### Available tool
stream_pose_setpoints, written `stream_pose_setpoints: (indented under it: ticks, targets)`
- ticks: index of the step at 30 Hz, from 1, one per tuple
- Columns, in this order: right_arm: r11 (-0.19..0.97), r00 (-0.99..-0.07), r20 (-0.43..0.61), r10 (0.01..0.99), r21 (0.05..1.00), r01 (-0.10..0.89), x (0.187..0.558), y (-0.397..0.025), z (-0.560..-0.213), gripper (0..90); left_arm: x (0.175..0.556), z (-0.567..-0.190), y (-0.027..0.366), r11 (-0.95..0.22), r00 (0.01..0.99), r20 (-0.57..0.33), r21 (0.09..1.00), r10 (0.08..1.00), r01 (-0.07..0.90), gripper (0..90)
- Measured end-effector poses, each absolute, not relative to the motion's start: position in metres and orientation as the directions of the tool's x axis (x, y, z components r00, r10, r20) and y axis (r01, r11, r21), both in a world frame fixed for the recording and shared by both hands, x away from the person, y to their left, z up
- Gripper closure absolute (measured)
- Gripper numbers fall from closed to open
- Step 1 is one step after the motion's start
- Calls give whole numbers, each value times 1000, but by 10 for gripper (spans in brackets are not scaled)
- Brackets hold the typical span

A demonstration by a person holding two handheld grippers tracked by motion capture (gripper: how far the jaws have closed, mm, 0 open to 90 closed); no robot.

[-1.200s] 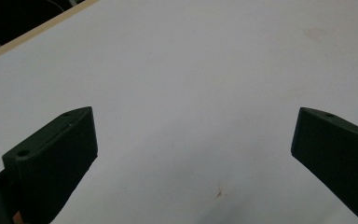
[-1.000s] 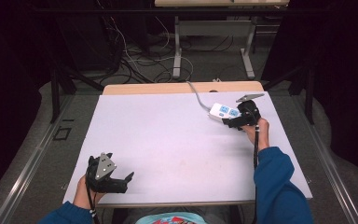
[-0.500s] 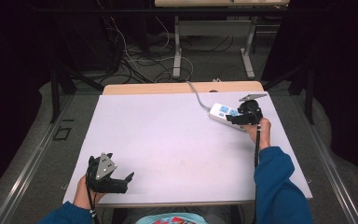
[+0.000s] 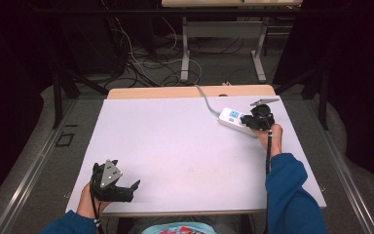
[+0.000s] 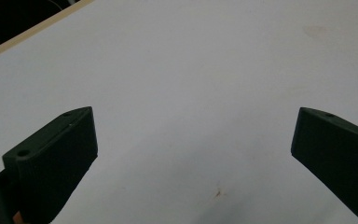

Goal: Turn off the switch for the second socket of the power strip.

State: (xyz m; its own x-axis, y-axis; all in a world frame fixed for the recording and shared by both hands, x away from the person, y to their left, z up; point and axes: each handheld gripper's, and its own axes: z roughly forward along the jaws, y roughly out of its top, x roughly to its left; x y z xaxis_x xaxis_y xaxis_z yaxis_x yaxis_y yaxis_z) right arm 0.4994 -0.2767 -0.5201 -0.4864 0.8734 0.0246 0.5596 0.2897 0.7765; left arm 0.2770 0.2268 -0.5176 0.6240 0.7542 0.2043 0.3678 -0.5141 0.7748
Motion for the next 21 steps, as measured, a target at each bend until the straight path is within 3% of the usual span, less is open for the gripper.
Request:
stream_pose_setpoints:
  ticks: [3, 21]
  targets:
    - [286, -480, 23, 877, 778, 559, 499, -278, -520, 900, 277, -518, 227, -512, 622, 206, 778, 755, 364, 1]
    - [308, -459, -27, 888, 776, 551, 502, -274, -524, 900, 277, -518, 227, -514, 623, 206, 776, 755, 365, 1]
